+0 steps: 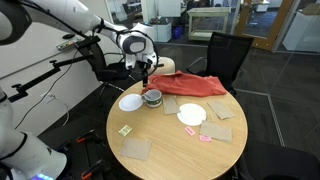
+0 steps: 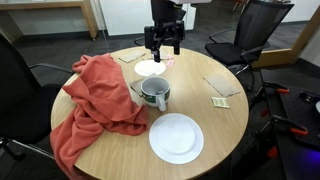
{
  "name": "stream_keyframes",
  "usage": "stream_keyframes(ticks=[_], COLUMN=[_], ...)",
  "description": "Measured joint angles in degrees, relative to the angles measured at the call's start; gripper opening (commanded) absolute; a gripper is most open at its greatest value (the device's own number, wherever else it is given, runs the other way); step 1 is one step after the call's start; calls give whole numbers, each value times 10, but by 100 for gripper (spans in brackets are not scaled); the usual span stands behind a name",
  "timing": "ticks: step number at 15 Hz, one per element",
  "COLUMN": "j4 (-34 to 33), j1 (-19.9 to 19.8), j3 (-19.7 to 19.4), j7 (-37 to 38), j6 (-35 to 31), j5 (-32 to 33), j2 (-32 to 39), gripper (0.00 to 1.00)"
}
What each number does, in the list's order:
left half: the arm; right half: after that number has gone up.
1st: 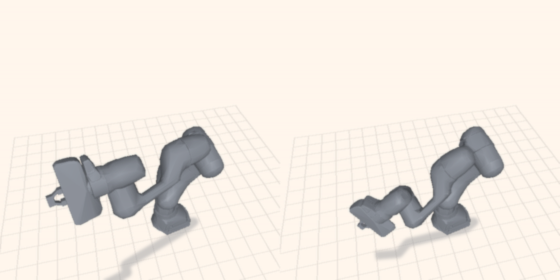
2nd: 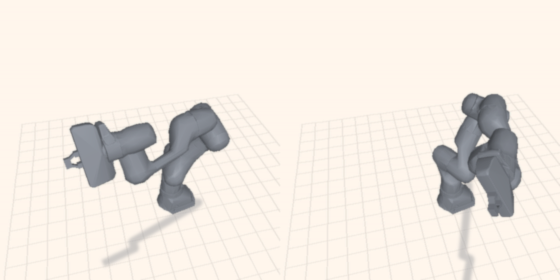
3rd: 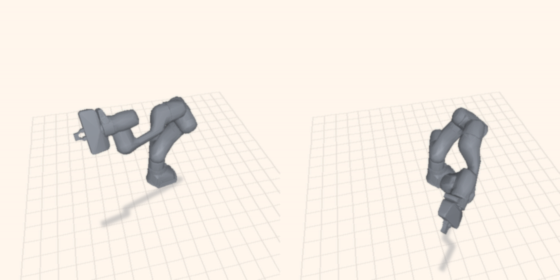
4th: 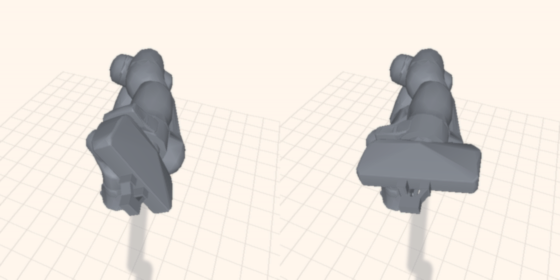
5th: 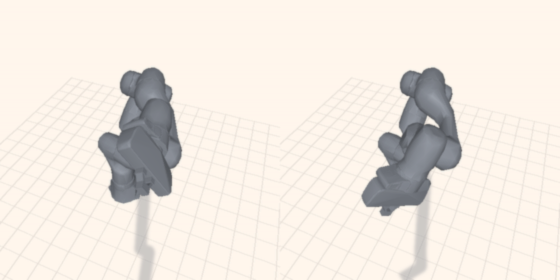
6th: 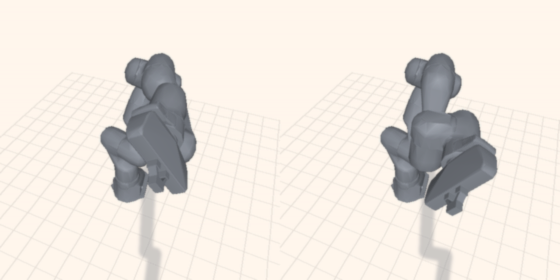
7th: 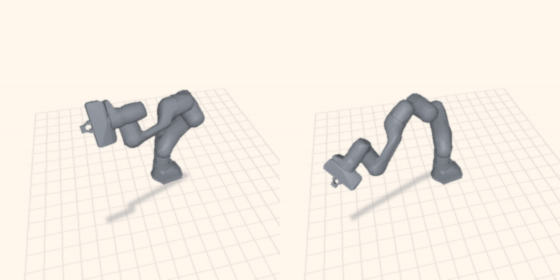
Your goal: Pick up the marker from the cup and put it on the table
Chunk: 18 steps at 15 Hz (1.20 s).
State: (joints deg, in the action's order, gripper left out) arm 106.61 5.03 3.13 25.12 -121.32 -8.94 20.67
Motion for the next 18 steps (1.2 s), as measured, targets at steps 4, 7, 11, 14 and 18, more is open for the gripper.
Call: stream_keyframes(ticks=[4,7,11,14,18], j4=[-16,-17,-18,-22,-40], j1=[1,1,1,1,2], j3=[-1,-1,-1,-2,-6], j7=[0,-1,-1,-1,0], j6=[0,0,0,0,0], j5=[0,0,0,1,1], j2=[21,21,35,54,85], gripper=[100,100,83,75,74])
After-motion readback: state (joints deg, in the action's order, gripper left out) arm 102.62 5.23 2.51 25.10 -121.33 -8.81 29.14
